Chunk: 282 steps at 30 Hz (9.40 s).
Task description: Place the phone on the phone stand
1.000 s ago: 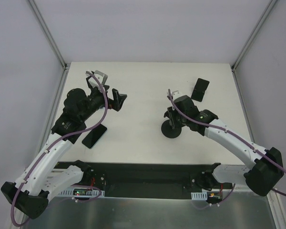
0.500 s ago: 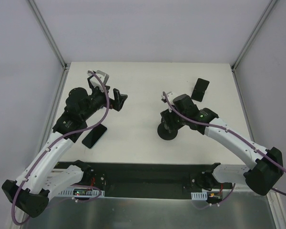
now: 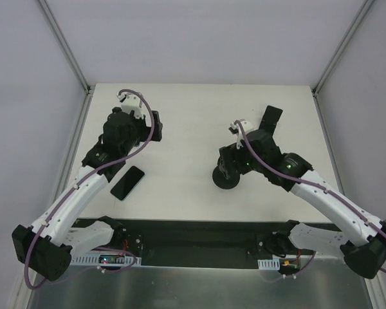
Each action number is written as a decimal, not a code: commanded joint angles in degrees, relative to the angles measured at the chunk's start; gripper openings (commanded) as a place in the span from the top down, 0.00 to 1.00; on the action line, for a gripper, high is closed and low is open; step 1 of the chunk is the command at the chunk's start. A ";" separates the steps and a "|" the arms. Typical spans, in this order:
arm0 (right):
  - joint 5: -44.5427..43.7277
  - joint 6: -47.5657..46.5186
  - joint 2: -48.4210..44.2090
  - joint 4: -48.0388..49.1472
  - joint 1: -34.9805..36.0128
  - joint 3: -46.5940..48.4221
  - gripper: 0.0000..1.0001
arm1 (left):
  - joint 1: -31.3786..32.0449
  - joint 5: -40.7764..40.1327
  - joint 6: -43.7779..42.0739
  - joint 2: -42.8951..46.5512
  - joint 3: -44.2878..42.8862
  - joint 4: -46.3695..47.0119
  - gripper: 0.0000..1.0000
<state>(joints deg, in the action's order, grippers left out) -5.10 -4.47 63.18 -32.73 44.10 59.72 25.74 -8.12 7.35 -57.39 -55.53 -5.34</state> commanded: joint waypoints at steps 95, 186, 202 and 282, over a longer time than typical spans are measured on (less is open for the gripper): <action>-0.26 -6.08 -33.38 1.09 0.46 -12.00 0.04 | 8.72 5.32 -8.06 -35.77 -3.18 -41.24 0.01; -5.62 7.72 12.06 34.14 23.23 2.85 0.78 | 8.72 22.44 31.75 3.68 -12.68 -19.88 1.00; 0.91 7.53 -8.40 36.33 18.24 -8.83 0.99 | 8.28 38.25 27.72 8.60 -3.98 -3.46 0.01; -31.99 32.24 5.64 -11.92 13.12 5.93 0.63 | 17.86 5.31 19.98 7.38 -4.24 -11.79 1.00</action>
<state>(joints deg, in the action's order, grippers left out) -36.86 26.70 67.83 -46.41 57.52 65.36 43.46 -4.40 26.20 -50.35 -58.15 -20.10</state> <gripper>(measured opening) 0.378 0.056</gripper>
